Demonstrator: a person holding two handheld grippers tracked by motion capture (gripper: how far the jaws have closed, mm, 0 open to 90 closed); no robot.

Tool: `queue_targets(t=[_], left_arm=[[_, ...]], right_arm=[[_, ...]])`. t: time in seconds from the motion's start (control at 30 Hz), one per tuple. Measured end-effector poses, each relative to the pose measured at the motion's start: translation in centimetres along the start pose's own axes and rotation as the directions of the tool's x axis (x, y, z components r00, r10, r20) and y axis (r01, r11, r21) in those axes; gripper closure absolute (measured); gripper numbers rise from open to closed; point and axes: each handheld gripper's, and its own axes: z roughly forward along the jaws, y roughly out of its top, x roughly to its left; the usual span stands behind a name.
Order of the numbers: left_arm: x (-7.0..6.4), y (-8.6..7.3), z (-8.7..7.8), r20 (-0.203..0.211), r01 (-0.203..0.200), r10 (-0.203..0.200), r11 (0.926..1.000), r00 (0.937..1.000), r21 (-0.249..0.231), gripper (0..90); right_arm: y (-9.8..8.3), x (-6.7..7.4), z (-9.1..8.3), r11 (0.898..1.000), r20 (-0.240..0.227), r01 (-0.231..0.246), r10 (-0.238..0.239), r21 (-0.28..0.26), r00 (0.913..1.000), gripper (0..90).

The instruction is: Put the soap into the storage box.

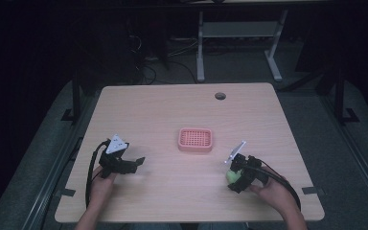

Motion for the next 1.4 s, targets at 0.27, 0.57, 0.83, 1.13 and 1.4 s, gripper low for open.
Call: queue_targets(t=[0.27, 0.57, 0.83, 1.13, 1.4], left_arm=[[0.0, 0.0, 0.0, 0.0, 0.001, -0.001, 1.0, 1.0, 0.0, 14.4], [0.0, 0.0, -0.1, -0.001, 0.001, -0.001, 1.0, 1.0, -0.001, 14.4], [0.0, 0.0, -0.1, -0.002, 0.0, 0.0, 1.0, 1.0, -0.003, 14.4], [0.0, 0.0, -0.1, -0.003, 0.0, 0.0, 1.0, 1.0, -0.005, 14.4], [0.0, 0.0, -0.1, -0.003, 0.002, -0.002, 1.0, 1.0, -0.008, 14.4]], right_arm=[[0.0, 0.0, 0.0, 1.0, 0.008, -0.006, 0.006, 0.003, 1.0, 23.0], [-0.1, 0.0, 0.0, 1.0, 0.007, -0.012, 0.012, -0.002, 0.9999, 23.8], [-0.3, 0.0, -0.4, 1.0, 0.012, -0.017, 0.017, -0.01, 0.9998, 24.2], [0.0, 0.1, -1.4, 0.999, 0.021, 0.0, 0.001, -0.036, 0.9998, 24.7], [1.2, 0.2, -2.0, 0.998, 0.032, 0.033, -0.032, -0.046, 0.999, 24.9]])
